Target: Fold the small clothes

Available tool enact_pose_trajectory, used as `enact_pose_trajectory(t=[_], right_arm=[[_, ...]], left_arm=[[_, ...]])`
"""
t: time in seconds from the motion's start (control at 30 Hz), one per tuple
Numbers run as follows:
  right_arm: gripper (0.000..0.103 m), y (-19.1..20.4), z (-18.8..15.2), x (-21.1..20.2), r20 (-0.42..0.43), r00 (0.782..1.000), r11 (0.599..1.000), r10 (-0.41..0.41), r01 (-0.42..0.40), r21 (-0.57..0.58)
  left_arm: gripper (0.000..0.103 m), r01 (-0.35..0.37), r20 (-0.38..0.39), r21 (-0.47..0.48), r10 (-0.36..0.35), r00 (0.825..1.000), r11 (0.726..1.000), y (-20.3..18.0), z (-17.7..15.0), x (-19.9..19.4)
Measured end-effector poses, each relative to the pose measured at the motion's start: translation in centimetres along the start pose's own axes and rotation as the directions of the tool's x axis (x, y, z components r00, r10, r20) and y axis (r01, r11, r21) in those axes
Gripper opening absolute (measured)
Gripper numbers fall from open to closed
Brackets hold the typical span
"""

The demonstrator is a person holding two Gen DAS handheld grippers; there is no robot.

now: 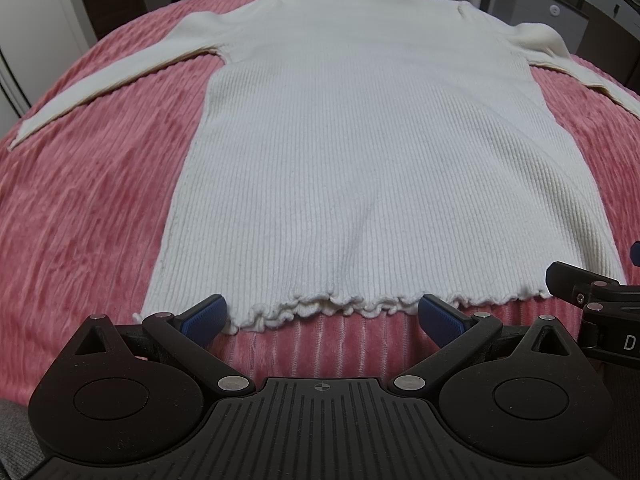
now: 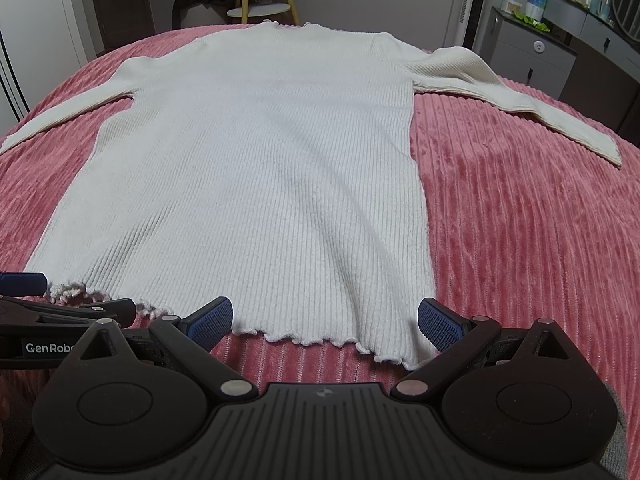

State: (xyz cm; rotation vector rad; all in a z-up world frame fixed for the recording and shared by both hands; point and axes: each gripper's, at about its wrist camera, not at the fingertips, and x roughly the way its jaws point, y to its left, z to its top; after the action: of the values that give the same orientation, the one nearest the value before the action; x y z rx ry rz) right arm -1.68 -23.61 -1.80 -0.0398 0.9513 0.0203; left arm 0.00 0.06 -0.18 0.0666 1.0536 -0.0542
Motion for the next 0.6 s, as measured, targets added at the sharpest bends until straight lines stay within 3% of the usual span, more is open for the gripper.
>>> enact_pose_trajectory(t=[0.6], right_arm=[[0.099,-0.08,0.16,0.19,0.005,1.000,1.000,0.002,-0.002,0.003]], left_arm=[[0.103,0.001,-0.001,0.000,-0.001,1.000,1.000,0.01,0.00,0.02]])
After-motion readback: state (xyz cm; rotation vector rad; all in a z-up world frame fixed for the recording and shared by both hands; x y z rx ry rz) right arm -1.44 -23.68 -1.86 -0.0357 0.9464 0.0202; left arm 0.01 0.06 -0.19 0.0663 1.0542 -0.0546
